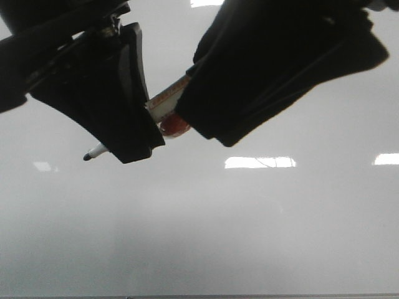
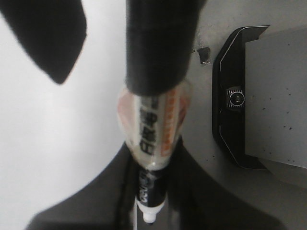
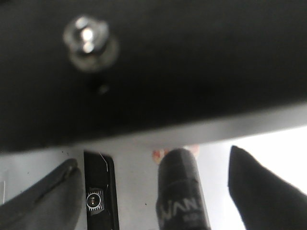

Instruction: Write number 7 on whiteboard

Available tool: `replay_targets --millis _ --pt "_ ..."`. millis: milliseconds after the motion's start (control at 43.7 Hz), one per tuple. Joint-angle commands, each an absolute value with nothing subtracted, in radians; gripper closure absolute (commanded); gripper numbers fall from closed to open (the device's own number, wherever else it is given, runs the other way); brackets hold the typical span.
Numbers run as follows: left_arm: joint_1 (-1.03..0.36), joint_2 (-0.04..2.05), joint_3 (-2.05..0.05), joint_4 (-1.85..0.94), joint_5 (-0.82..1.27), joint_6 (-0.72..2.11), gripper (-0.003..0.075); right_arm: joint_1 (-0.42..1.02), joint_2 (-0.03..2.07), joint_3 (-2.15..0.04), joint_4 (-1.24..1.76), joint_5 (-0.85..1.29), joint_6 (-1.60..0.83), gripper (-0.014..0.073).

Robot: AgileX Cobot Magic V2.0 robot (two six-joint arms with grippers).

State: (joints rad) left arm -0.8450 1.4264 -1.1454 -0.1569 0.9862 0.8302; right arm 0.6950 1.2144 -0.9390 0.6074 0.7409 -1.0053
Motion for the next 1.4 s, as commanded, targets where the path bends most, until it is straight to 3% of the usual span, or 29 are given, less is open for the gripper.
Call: replay_targets --millis 0,252,389,458,504,618,733,1076,1374 --pt "-0.851 1.4 -1.178 -0.179 0.951 0.826 0.0741 0.696 1.196 -0.974 0.651 0.695 -1.014 0.0032" --pt "-0.851 1.4 -1.178 -0.179 0.951 0.827 0.0741 0.696 1.196 -0.974 0.652 0.697 -1.013 0.0409" --pt "-0.851 1.4 -1.178 -0.179 0.95 0.827 0.0738 0.696 1.196 -0.974 0.652 0.698 -1.013 0.0546" --pt "-0.851 1.4 -1.178 -0.179 0.952 0.827 0.0702 0.696 1.196 -0.974 0.652 0.698 -1.013 0.0596" --pt "-0.851 1.4 -1.178 -0.179 0.952 0.818 0.0636 0.696 1.196 -0.974 0.652 0.698 -1.013 0.0619" --pt "-0.849 1.4 -1.178 -0.179 0.939 0.784 0.0437 0.695 1.196 -0.973 0.652 0.698 -0.993 0.0659" --pt "-0.833 1.385 -1.178 -0.179 0.943 0.758 0.0332 0.693 1.193 -0.973 0.651 0.697 -0.975 0.066" --pt "-0.672 1.171 -1.147 -0.181 0.969 0.625 0.0332 0.677 1.118 -0.976 0.416 0.725 -0.693 0.066" --pt "-0.448 0.91 -0.995 -0.181 0.925 0.499 0.0332 0.398 0.967 -0.974 0.292 0.877 -0.464 0.0661"
